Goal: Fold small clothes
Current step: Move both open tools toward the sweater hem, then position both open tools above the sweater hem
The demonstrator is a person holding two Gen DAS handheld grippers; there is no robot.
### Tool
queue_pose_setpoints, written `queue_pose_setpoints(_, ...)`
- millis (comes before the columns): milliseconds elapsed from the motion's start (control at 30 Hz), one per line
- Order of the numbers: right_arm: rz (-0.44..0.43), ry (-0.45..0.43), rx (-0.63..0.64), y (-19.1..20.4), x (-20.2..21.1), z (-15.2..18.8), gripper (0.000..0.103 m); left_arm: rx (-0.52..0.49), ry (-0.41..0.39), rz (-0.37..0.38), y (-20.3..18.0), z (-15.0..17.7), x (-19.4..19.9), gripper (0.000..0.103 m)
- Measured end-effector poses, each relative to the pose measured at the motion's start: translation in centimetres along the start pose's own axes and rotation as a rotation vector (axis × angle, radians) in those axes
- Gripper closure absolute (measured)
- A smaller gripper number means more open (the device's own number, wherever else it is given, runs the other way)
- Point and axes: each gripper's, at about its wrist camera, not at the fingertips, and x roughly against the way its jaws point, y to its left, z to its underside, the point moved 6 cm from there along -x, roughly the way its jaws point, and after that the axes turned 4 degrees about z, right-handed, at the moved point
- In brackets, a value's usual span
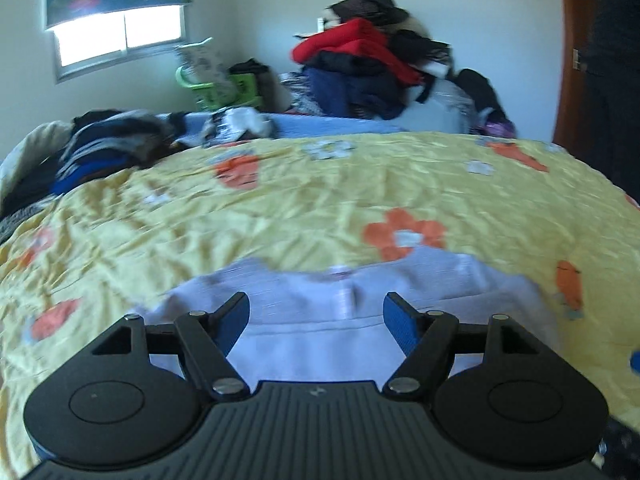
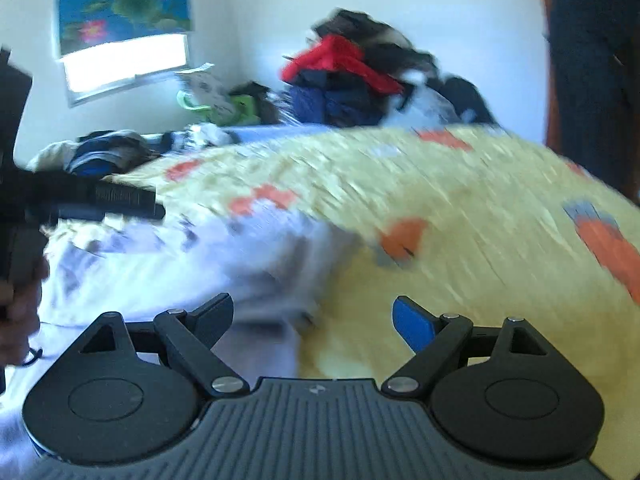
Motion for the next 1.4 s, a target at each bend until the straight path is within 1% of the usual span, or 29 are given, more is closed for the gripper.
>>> queue_pose_setpoints(67, -0.006, -0.010, 0.078, 1.9, -1.1, -0.9, 0.014, 0.012, 0.006, -0.025, 1.7, 0.3, 0.2, 0.029)
queue_pose_setpoints(200, 0.064, -0.004, 0.236, 4.1, -4.3, -1.6, 0.013, -0.001, 0.022, -0.103, 4.4, 1.7, 0.0, 0.029)
queue_pose_setpoints(267, 0.122, 0.020, 0.309, 4.5, -6.2, -1.7, 0.013, -0.002, 0.048, -0.130, 5.5, 2.7, -0.6, 0.029)
queue_pose_setpoints(333, 0.210, 0.027, 0.370, 4.2, -7.9, -1.4, 0.013, 0.001, 0.075, -0.144, 6.5, 3.6, -1.2, 0.029)
queue_pose_setpoints(367, 0.272, 0.024, 0.374, 3.4, -8.4, -1.5, 0.013, 0.000, 0.087, -0.151, 6.8, 4.0, -1.5, 0.029)
queue_pose_setpoints(400, 0.312, 0.011, 0.348, 2.7, -8.3, -1.5, 0.012, 0.000, 0.095, -0.162, 7.2, 4.4, -1.7, 0.029)
queue_pose_setpoints(467, 0.366, -0.012, 0.208, -0.1, -7.7, -2.0, 0.010, 0.003, 0.104, -0.184, 7.9, 5.0, -2.0, 0.029)
queue_pose_setpoints(533, 0.411, -0.017, 0.049, -3.1, -7.0, -2.4, 0.010, 0.014, 0.104, -0.181, 8.3, 5.4, -2.1, 0.029)
queue_pose_setpoints(567, 0.446, -0.032, 0.010, -4.2, -6.5, -2.5, 0.010, 0.020, 0.103, -0.181, 8.4, 5.4, -2.1, 0.029)
queue_pose_setpoints(600, 0.459, -0.061, -0.004, -4.4, -5.8, -2.8, 0.010, 0.024, 0.101, -0.185, 8.5, 5.4, -2.1, 0.029)
queue_pose_setpoints(633, 0.424, -0.088, -0.009, -4.4, -5.3, -2.6, 0.010, 0.026, 0.093, -0.190, 8.5, 5.4, -1.9, 0.029)
queue_pose_setpoints(667, 0.349, -0.116, -0.021, -3.8, -4.8, -2.8, 0.010, 0.024, 0.086, -0.192, 8.5, 5.4, -1.9, 0.029)
queue_pose_setpoints(700, 0.249, -0.133, -0.038, -2.9, -4.3, -2.9, 0.011, 0.017, 0.084, -0.191, 8.4, 5.5, -1.9, 0.029)
queue_pose_setpoints(767, 0.066, -0.123, -0.028, -0.6, -4.3, -2.9, 0.010, -0.012, 0.094, -0.195, 8.1, 5.7, -2.2, 0.029)
queue_pose_setpoints(800, -0.009, -0.092, 0.000, 0.5, -4.7, -2.8, 0.011, -0.022, 0.098, -0.198, 8.0, 5.8, -2.4, 0.029)
queue_pose_setpoints(867, -0.166, 0.004, 0.053, 2.9, -5.9, -2.2, 0.014, -0.039, 0.099, -0.208, 7.9, 5.8, -2.8, 0.028)
queue_pose_setpoints(900, -0.224, 0.054, 0.068, 3.8, -6.6, -2.0, 0.014, -0.045, 0.099, -0.214, 7.9, 5.8, -2.9, 0.026)
queue_pose_setpoints(933, -0.256, 0.096, 0.078, 4.4, -7.4, -1.9, 0.015, -0.045, 0.096, -0.226, 8.0, 5.6, -3.2, 0.024)
queue_pose_setpoints(967, -0.273, 0.131, 0.081, 4.8, -8.2, -1.8, 0.015, -0.042, 0.092, -0.234, 8.1, 5.5, -3.4, 0.024)
queue_pose_setpoints(1000, -0.266, 0.157, 0.080, 4.8, -9.4, -1.8, 0.017, -0.038, 0.089, -0.239, 8.2, 5.3, -3.7, 0.024)
queue_pose_setpoints(1033, -0.235, 0.179, 0.079, 4.9, -10.5, -1.8, 0.019, -0.035, 0.089, -0.240, 8.4, 5.1, -4.1, 0.023)
queue_pose_setpoints(1067, -0.209, 0.185, 0.078, 4.6, -11.7, -1.9, 0.020, -0.032, 0.090, -0.245, 8.5, 5.0, -4.4, 0.023)
queue_pose_setpoints(1100, -0.188, 0.167, 0.086, 4.5, -12.1, -2.2, 0.016, -0.025, 0.092, -0.247, 8.6, 4.8, -4.5, 0.023)
queue_pose_setpoints(1167, -0.066, 0.188, 0.118, 4.3, -12.7, -2.7, 0.019, -0.011, 0.085, -0.235, 8.7, 4.6, -3.7, 0.024)
queue_pose_setpoints(1200, -0.022, 0.177, 0.126, 4.2, -12.1, -3.1, 0.018, -0.004, 0.077, -0.230, 8.8, 4.7, -3.2, 0.024)
queue_pose_setpoints(1233, -0.028, 0.156, 0.124, 4.1, -11.3, -3.3, 0.016, 0.007, 0.064, -0.219, 8.9, 4.8, -2.5, 0.024)
queue_pose_setpoints(1300, -0.097, 0.136, 0.112, 4.4, -8.9, -3.2, 0.011, 0.025, 0.055, -0.195, 8.8, 5.2, -1.8, 0.024)
queue_pose_setpoints(1367, -0.140, 0.156, 0.138, 5.2, -8.1, -2.3, 0.011, 0.022, 0.091, -0.192, 8.7, 5.7, -2.4, 0.024)
queue_pose_setpoints(1400, -0.141, 0.185, 0.168, 5.9, -8.3, -1.7, 0.012, 0.017, 0.102, -0.198, 8.6, 6.0, -2.8, 0.023)
